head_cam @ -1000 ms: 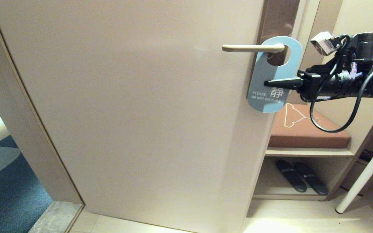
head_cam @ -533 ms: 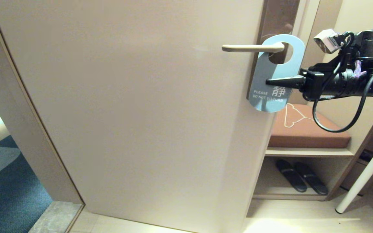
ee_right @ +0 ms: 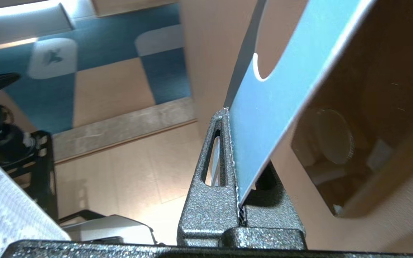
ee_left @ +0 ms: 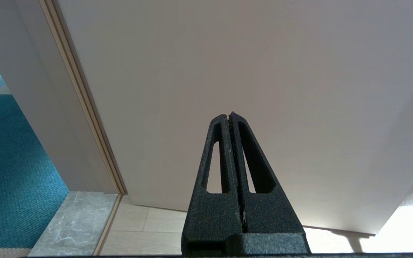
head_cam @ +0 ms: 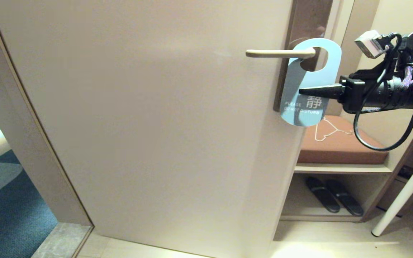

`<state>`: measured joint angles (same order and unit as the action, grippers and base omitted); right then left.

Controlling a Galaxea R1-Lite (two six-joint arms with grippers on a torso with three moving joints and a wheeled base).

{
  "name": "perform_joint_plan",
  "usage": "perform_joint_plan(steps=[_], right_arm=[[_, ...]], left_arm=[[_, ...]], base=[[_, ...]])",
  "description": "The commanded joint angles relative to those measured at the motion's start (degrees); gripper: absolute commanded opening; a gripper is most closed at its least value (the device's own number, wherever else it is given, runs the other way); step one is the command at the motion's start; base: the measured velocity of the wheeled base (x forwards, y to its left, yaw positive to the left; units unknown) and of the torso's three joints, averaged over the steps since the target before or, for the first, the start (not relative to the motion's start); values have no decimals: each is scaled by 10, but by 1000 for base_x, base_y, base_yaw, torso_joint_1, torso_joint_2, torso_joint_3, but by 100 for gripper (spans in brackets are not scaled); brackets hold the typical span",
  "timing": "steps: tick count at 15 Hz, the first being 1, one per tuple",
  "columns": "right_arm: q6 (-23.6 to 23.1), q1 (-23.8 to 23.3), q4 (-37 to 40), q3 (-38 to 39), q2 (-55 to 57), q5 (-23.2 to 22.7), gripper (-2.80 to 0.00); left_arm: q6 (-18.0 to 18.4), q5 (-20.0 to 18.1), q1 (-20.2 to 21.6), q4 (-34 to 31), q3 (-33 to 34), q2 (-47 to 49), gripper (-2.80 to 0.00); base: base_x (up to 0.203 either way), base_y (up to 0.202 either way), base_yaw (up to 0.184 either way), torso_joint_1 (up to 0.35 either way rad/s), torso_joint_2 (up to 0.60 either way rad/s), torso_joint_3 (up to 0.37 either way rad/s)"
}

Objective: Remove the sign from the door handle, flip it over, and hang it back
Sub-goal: Take down the sign

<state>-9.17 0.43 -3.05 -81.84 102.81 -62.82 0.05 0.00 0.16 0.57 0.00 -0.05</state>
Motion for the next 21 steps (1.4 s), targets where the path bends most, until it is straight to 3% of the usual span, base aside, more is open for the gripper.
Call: perform_joint_plan(steps=[1, 17, 21], right_arm=[[-1, 6, 0, 3, -16, 2, -280], [-1, 74, -1, 22, -44, 186, -280], [12, 97, -14, 26, -50, 258, -280]], left_arm=[[0, 0, 0, 0, 0, 0, -280], [0, 0, 0, 0, 0, 0, -280], [0, 0, 0, 0, 0, 0, -280]], base=[[0, 0, 0, 0, 0, 0], [0, 0, 0, 0, 0, 0], [0, 0, 0, 0, 0, 0]])
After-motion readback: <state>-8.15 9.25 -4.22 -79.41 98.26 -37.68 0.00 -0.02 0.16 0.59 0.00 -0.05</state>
